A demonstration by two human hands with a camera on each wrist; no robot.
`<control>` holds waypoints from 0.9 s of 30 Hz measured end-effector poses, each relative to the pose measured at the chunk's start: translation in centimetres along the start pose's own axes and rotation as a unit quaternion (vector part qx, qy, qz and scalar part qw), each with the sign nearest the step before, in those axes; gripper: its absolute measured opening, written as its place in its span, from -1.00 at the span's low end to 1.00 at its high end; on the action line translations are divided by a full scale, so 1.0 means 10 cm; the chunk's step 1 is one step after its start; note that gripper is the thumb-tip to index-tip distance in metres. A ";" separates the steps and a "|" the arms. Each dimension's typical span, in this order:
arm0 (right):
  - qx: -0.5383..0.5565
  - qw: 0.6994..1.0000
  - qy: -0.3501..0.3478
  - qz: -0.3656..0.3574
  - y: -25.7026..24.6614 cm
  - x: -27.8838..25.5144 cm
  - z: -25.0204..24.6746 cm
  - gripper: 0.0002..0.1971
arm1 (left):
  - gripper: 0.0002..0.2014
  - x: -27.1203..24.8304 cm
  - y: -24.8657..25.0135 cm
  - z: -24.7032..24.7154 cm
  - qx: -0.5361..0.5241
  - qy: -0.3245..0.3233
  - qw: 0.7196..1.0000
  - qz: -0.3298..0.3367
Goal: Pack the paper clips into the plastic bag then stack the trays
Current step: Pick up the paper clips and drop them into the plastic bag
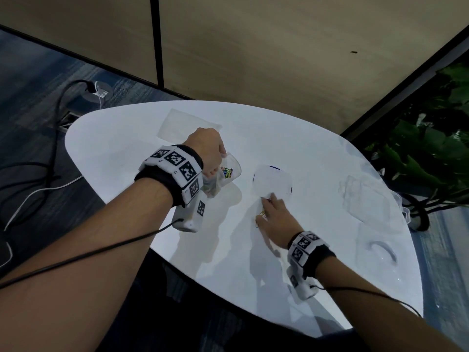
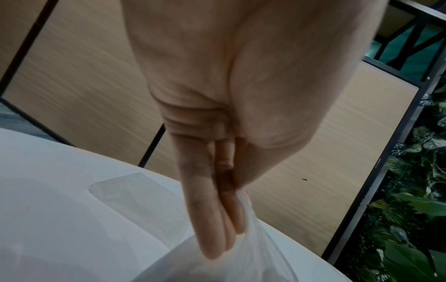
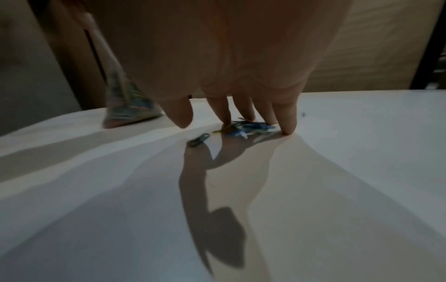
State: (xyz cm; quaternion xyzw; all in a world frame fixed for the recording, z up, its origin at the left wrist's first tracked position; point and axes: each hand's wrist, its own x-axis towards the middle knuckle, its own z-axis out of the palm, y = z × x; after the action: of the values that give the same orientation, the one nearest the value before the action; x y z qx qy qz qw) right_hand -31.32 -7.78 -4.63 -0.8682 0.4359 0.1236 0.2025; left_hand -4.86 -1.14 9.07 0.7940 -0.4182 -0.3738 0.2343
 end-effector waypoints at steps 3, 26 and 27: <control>-0.098 0.992 0.007 -0.076 -0.09 -0.11 0.21 -0.43 | -0.76 -0.02 0.02 0.00 0.007 0.003 1.000 0.011; 0.653 0.743 0.069 0.130 -0.17 0.17 -0.72 -0.84 | -0.76 -0.01 0.10 0.16 0.027 -0.018 0.999 0.011; 0.687 0.718 0.054 0.102 -0.30 0.15 -0.82 -0.81 | -0.77 -0.01 0.10 0.17 0.029 -0.020 0.999 0.012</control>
State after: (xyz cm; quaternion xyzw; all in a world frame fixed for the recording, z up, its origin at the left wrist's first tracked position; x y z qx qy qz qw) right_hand -27.66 -10.97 2.79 -0.4462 0.4977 -0.2371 0.7050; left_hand -6.76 -1.74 8.76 0.7879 -0.4426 -0.3745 0.2074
